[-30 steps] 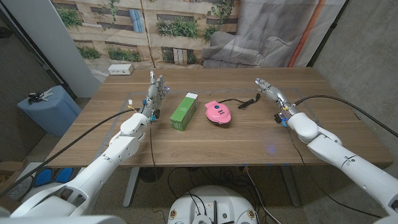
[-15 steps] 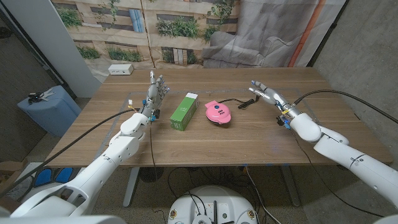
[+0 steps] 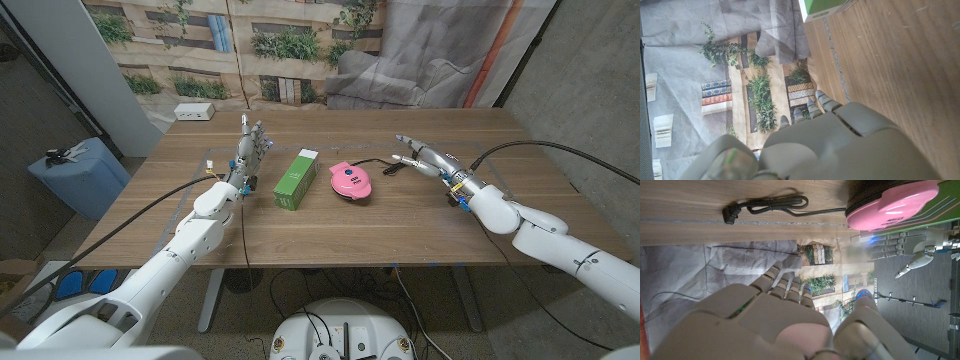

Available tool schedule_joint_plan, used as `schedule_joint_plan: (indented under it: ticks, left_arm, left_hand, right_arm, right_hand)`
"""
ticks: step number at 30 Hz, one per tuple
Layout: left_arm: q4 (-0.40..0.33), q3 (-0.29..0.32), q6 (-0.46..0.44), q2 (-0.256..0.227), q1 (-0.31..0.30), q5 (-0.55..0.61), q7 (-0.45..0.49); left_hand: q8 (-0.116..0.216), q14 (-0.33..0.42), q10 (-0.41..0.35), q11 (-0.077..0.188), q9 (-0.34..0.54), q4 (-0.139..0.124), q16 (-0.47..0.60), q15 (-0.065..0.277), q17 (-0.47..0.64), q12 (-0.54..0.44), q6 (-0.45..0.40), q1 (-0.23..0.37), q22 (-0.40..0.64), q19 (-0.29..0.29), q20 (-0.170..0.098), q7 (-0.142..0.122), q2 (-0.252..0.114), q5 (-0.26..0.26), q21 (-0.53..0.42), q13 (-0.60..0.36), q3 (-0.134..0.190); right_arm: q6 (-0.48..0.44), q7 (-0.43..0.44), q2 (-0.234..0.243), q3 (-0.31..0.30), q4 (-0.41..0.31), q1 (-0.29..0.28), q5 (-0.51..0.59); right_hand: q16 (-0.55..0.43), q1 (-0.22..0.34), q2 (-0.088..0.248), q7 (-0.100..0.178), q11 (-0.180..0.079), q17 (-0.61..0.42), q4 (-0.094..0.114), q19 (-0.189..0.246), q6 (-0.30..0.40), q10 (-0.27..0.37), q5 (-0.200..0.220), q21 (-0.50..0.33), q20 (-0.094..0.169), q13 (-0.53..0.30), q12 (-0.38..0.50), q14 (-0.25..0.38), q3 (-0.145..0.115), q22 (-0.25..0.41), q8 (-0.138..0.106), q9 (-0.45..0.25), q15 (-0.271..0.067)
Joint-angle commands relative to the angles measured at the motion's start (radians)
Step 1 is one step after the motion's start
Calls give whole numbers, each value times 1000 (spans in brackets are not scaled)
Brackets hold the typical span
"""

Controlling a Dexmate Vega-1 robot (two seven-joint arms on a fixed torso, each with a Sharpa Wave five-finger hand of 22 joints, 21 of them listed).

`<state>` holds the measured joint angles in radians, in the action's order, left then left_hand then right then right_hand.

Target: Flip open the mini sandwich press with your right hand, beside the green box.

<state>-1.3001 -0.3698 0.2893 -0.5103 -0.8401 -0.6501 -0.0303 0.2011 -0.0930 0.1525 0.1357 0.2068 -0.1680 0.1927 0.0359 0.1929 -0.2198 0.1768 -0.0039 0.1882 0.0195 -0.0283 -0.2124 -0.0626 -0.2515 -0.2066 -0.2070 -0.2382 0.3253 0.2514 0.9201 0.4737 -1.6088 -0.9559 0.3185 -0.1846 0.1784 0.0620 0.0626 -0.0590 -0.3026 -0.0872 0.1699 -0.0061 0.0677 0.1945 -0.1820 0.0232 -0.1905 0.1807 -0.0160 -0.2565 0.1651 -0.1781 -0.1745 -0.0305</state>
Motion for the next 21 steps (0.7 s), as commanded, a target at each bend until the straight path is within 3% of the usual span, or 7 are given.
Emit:
schedule_joint_plan:
  ticks: [1,10,21]
  left_arm:
    - [0,0,1,0,0,0,0]
    - [-1,0,0,0,0,0,0]
    - [0,0,0,0,0,0,0]
  left_hand:
    - [5,-7,5,0,4,-1,3,37,3,-7,35,0,3,3,-4,-8,-52,-4,-6,-2,-8]
    - [5,-8,5,-2,4,-1,3,37,3,-7,35,0,3,3,-4,-8,-52,-4,-6,-2,-8]
    - [5,-7,6,1,4,-1,3,37,3,-6,35,0,3,3,-3,-8,-52,-4,-6,-2,-8]
  right_arm:
    - [-91,25,62,-22,-131,-61,134]
    - [-151,25,80,-26,-209,-95,201]
    - [-144,28,87,-4,-240,-90,287]
  right_hand:
    - [-1,19,-6,4,-2,4,-14,-9,-15,-15,-3,4,0,0,-3,-10,-7,2,2,-3,1]
    - [-5,45,-17,12,-2,15,-39,-5,-26,-21,-6,-1,-7,0,0,-12,-13,2,-4,-4,7]
    - [-11,83,-31,29,-4,28,-69,10,-34,-14,-10,-6,-17,-1,6,-1,-24,2,-11,-6,15]
